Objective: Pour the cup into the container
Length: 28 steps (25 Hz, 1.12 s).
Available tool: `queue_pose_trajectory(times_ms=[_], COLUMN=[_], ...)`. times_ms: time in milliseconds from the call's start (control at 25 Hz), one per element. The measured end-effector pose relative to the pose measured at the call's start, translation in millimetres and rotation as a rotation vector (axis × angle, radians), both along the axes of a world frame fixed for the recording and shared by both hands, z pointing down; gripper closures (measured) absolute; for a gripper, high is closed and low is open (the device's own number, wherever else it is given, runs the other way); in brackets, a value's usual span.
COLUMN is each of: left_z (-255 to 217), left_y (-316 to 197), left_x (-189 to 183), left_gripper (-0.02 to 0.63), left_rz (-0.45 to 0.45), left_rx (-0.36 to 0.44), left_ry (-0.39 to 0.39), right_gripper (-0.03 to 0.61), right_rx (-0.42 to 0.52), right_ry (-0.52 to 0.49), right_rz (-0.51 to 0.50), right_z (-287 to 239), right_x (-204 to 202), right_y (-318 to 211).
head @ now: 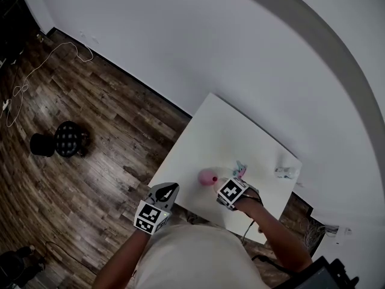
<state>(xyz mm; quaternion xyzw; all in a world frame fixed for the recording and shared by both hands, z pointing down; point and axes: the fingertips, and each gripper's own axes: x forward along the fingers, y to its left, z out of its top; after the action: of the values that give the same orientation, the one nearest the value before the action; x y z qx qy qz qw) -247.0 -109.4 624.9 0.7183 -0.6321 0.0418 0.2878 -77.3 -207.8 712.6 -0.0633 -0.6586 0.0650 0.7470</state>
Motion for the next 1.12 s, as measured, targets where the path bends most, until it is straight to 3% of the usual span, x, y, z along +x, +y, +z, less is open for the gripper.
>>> queue_pose_trajectory(times_ms=[1120], left_z=[5.1], left_y=[-0.5], left_x=[-5.4], left_gripper=[0.601], left_rz=[-0.003], left_rx=[0.000], left_ry=[0.007], right_gripper=[0.218], right_rx=[-0.003], right_ry=[0.069], right_rz=[-0.002], right_z=[-5.0], right_x=[4.8], right_y=[-1.6])
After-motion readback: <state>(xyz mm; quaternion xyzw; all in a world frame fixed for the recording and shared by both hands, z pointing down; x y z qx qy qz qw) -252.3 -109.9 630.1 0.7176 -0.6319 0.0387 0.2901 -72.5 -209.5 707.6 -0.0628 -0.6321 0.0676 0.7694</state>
